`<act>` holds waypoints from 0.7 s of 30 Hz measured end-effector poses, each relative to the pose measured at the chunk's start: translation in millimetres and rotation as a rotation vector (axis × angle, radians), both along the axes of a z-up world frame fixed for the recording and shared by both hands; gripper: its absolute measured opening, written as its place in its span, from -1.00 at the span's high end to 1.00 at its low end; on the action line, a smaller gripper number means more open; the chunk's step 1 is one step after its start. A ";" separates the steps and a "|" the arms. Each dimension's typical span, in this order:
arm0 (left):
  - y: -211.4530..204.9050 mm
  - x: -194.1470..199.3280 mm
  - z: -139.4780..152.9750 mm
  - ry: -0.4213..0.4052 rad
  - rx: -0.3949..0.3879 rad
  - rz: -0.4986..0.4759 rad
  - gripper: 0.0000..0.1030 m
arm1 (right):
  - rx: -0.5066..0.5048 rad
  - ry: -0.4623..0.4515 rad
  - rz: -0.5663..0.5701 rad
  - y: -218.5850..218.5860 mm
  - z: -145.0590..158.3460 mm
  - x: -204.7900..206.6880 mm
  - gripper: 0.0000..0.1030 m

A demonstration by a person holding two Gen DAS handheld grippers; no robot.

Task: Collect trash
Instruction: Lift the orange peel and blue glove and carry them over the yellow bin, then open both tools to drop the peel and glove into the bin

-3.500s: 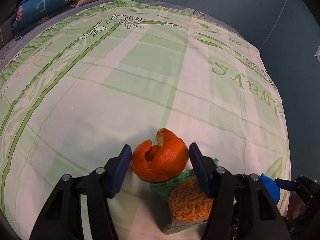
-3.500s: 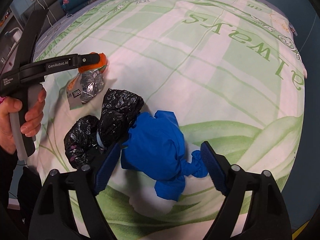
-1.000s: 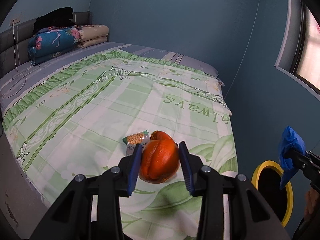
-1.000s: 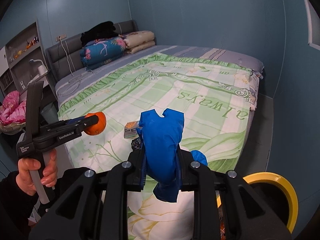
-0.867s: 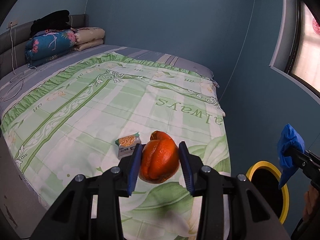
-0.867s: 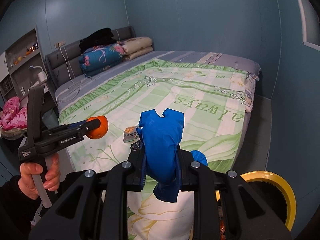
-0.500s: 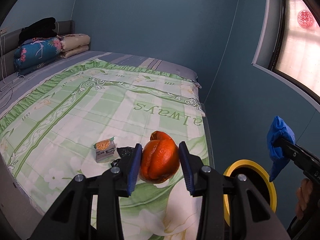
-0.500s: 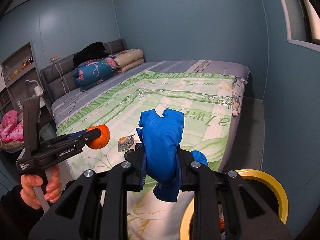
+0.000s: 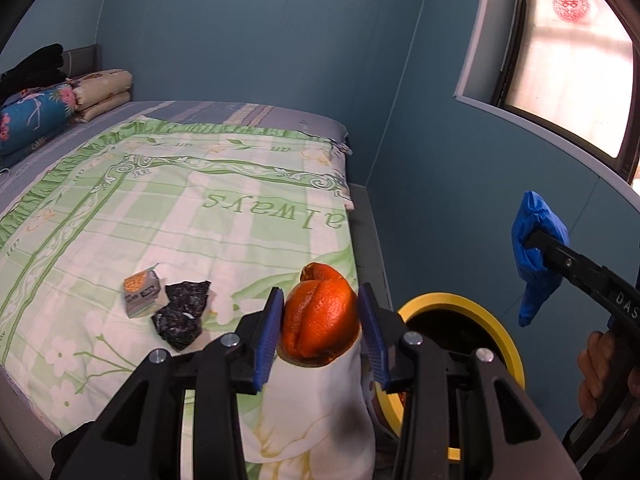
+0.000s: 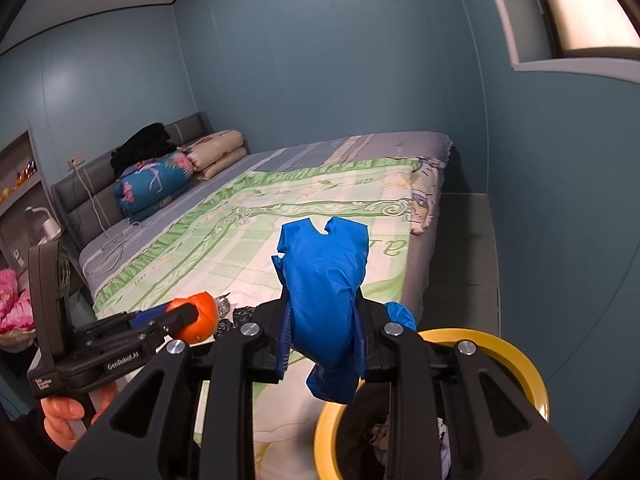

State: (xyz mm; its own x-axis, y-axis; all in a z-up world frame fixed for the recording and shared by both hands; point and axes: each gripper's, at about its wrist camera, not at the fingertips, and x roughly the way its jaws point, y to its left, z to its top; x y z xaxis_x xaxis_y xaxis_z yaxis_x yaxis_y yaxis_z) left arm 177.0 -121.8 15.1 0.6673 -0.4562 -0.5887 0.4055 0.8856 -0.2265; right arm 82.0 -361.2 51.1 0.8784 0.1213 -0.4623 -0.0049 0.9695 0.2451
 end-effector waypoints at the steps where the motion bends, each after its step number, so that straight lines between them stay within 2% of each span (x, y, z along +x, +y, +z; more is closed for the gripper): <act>1: -5.1 -0.7 -0.6 0.002 0.002 -0.009 0.29 | 0.003 0.000 -0.005 -3.4 -0.4 -0.1 0.53; 9: -44.6 -8.6 -16.5 0.034 0.015 -0.087 0.29 | 0.042 0.026 -0.075 -31.8 -9.4 -3.5 0.50; 21: -95.1 -14.5 -55.1 0.109 0.061 -0.191 0.29 | 0.123 0.112 -0.149 -68.5 -44.7 7.3 0.50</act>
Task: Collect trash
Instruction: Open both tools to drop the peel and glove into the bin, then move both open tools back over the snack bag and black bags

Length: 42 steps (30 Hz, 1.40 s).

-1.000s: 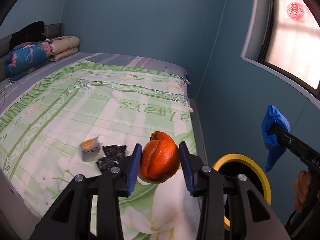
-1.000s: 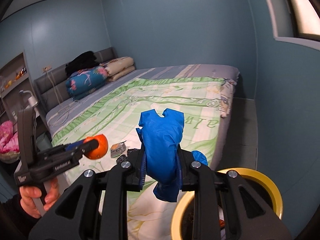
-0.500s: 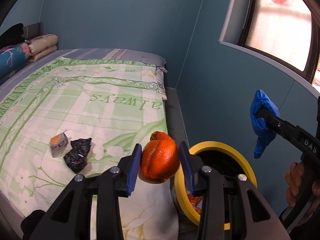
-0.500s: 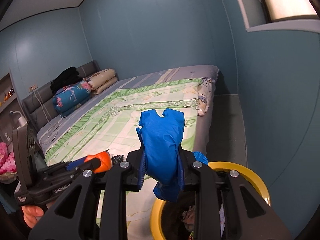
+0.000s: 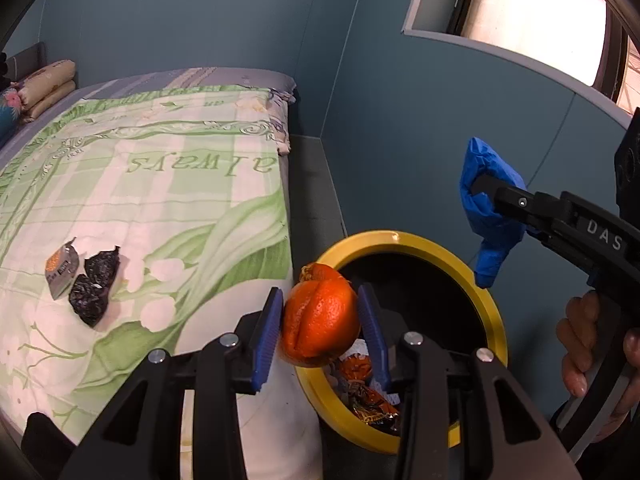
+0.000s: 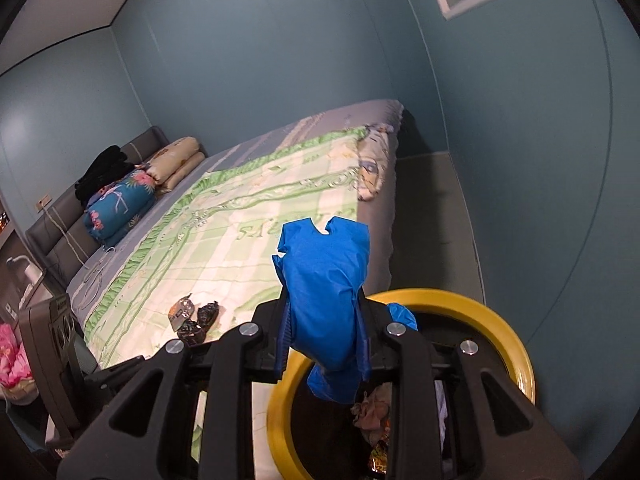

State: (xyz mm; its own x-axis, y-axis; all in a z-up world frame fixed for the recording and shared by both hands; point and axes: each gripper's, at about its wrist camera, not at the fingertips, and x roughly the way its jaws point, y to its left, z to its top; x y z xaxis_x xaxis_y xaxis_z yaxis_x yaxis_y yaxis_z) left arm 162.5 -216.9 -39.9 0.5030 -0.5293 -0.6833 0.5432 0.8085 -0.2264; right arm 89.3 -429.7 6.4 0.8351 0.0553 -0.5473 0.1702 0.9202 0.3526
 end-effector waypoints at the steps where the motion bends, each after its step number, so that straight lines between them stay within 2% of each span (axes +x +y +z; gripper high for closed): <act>1: -3.6 0.2 -3.3 0.007 0.004 -0.007 0.29 | 0.013 0.011 -0.006 -4.3 -5.1 1.4 0.50; 15: -41.0 -7.2 -37.0 0.070 0.063 -0.093 0.25 | 0.076 0.118 -0.073 -32.0 -54.0 9.9 0.46; 17: -39.8 -7.2 -36.8 0.070 0.065 -0.091 0.17 | 0.075 0.131 -0.087 -33.8 -58.5 9.9 0.41; 19: -36.7 -7.5 -34.0 0.061 0.059 -0.083 0.01 | 0.084 0.133 -0.096 -36.8 -61.4 9.6 0.22; 20: -33.9 -7.5 -31.4 0.049 0.056 -0.073 -0.12 | 0.086 0.132 -0.100 -37.7 -63.0 9.5 0.16; 21: -32.2 -7.7 -29.1 0.040 0.052 -0.067 -0.18 | 0.088 0.130 -0.106 -38.4 -64.0 8.4 0.03; 22: -29.7 -7.6 -26.3 0.030 0.051 -0.060 -0.21 | 0.090 0.128 -0.112 -39.6 -64.8 7.8 0.00; 26: -12.4 -6.7 -11.0 -0.013 0.036 -0.014 -0.37 | 0.098 0.106 -0.122 -42.5 -63.2 6.5 -0.04; 33: 26.3 0.5 14.4 -0.099 0.029 0.104 -0.61 | 0.103 0.048 -0.088 -36.7 -56.2 4.6 -0.27; 37: 48.6 7.2 25.8 -0.163 0.056 0.170 -0.67 | 0.101 0.025 -0.040 -28.2 -50.9 9.9 -0.42; 42: 79.4 23.0 31.2 -0.170 0.057 0.240 -0.67 | 0.083 0.003 0.012 -9.0 -39.4 20.6 -0.52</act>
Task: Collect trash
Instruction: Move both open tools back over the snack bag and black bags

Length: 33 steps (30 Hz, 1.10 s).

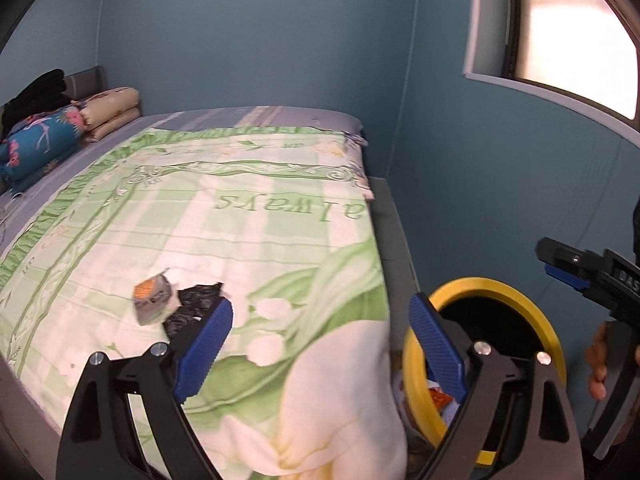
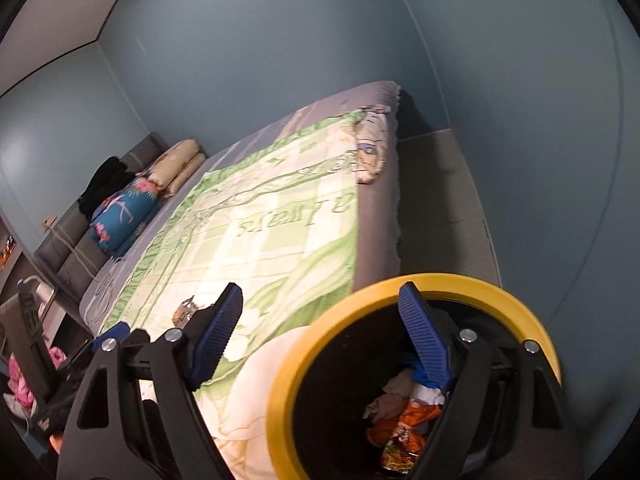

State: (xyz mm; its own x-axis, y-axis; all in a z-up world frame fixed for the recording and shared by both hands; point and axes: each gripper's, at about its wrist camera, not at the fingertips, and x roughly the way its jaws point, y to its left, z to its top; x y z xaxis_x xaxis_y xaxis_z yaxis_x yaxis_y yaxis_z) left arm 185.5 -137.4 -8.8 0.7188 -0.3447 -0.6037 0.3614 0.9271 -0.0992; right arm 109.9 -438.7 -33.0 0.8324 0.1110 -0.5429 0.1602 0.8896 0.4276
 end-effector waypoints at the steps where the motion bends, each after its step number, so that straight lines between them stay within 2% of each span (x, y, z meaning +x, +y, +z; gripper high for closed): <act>1: 5.5 1.2 0.4 -0.003 -0.001 0.013 -0.67 | -0.005 -0.005 0.009 4.1 2.5 1.9 -0.53; 5: 30.0 11.1 5.2 -0.010 -0.005 0.060 -0.67 | -0.032 -0.032 0.040 25.2 13.8 13.9 -0.54; 17: 103.4 62.6 4.4 0.016 -0.028 0.185 -0.67 | -0.081 -0.001 0.165 93.3 26.4 71.9 -0.58; 25: 154.1 102.9 -23.4 0.071 -0.023 0.282 -0.67 | -0.083 0.056 0.286 149.9 11.2 126.5 -0.61; 33: 193.9 153.9 -80.0 0.199 -0.039 0.330 -0.67 | -0.111 0.208 0.405 219.1 -34.5 183.1 -0.61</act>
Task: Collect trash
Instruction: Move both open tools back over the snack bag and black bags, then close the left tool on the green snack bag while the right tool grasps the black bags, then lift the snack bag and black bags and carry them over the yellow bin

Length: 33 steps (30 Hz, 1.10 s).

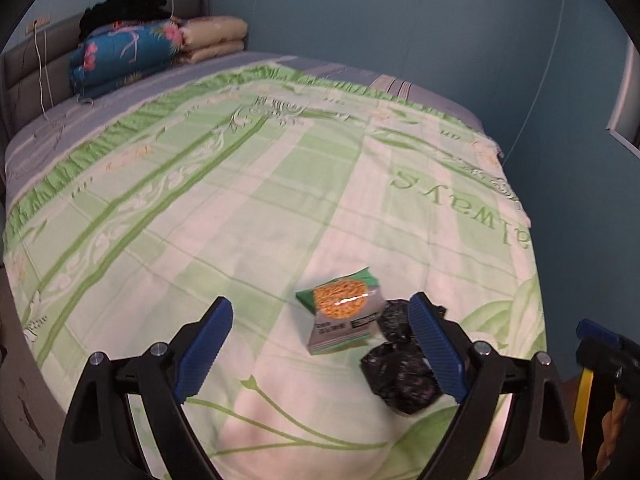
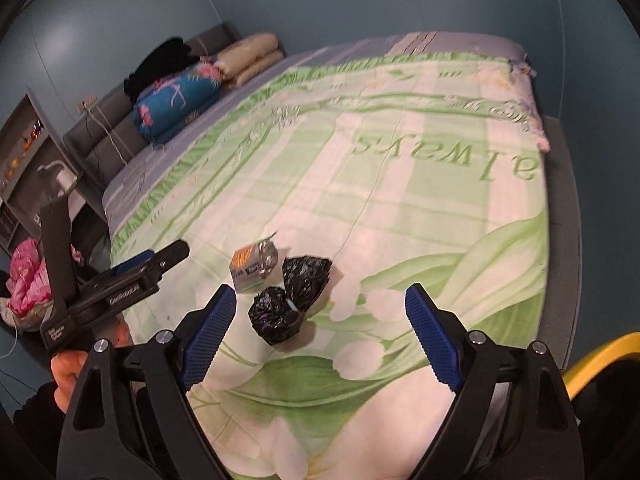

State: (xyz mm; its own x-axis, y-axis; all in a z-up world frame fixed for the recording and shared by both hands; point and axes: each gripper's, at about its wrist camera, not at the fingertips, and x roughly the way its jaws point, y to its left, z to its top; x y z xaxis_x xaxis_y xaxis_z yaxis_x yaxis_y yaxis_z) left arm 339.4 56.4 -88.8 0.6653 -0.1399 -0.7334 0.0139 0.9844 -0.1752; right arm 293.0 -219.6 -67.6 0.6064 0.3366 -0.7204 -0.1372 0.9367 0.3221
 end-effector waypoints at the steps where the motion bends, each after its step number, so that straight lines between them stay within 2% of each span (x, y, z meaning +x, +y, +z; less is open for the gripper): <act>1: 2.2 5.3 -7.0 0.015 -0.005 0.001 -0.67 | -0.011 0.023 0.015 9.0 -7.7 6.3 -0.61; 14: -7.2 56.7 -63.6 0.123 -0.018 -0.084 -0.66 | -0.110 0.184 0.114 72.2 -80.2 53.1 -0.61; 16: -9.3 61.2 -70.3 0.131 -0.017 -0.099 -0.55 | -0.118 0.206 0.124 78.1 -90.0 59.2 -0.61; 18: -9.0 65.6 -77.2 0.148 -0.033 -0.114 -0.29 | -0.148 0.225 0.142 86.3 -100.5 65.2 -0.57; 22: -9.8 71.4 -84.4 0.166 -0.054 -0.140 0.14 | -0.145 0.270 0.160 94.6 -114.4 75.7 -0.32; 23: -10.1 72.2 -85.5 0.170 -0.058 -0.149 0.33 | -0.138 0.278 0.165 97.3 -116.9 78.9 -0.28; 24: -10.7 73.0 -86.8 0.173 -0.062 -0.159 0.48 | -0.137 0.277 0.167 98.6 -117.4 79.9 -0.15; 25: -10.7 73.6 -88.0 0.177 -0.062 -0.163 0.48 | -0.143 0.274 0.174 101.6 -117.6 81.2 0.02; 26: -9.3 74.2 -88.9 0.175 -0.065 -0.162 0.57 | -0.148 0.272 0.178 103.7 -118.2 81.3 0.10; 28: -5.2 75.3 -90.3 0.179 -0.078 -0.156 0.60 | -0.169 0.263 0.186 109.1 -118.0 81.9 0.27; 30: -0.9 74.6 -88.2 0.169 -0.095 -0.148 0.73 | -0.182 0.257 0.189 112.2 -117.0 82.2 0.39; 33: 5.0 67.9 -78.9 0.136 -0.110 -0.148 0.75 | -0.178 0.246 0.180 109.1 -111.6 79.9 0.49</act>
